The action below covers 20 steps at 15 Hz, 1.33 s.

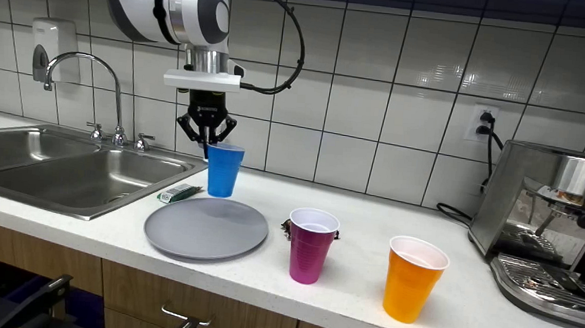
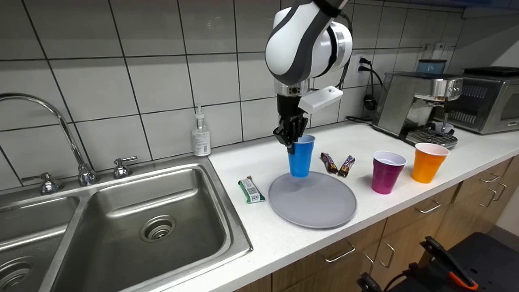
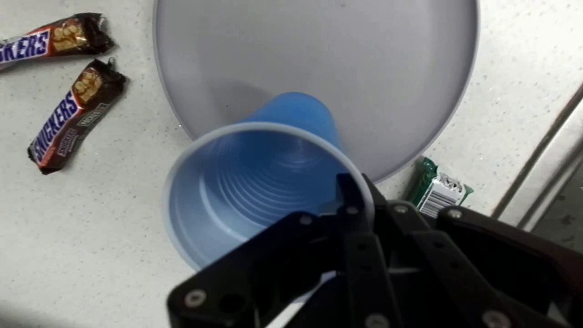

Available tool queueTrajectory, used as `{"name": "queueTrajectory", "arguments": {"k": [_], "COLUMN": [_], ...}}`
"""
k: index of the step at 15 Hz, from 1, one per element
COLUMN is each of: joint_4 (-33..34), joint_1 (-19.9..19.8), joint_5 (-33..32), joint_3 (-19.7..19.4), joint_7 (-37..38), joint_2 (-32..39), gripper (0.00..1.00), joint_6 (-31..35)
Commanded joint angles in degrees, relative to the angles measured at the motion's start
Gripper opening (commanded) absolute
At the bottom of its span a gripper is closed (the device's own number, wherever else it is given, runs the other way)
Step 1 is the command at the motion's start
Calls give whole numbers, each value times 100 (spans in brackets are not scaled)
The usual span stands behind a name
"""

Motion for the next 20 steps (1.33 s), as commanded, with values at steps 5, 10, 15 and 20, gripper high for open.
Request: {"name": "queueTrajectory", "arguments": {"k": [5,10,15,20], "joint_4": [-585,-690,-798,-915], "joint_1": [126,261,393,479], "joint_5": [159,72,-11,-48], "joint_3": [222,279,340,333], "joint_7": [-146,2,139,265], "joint_2": [-360,-342,-278,-240], "gripper": [1,1,1,1], "joint_6": [100,87,230,511]}}
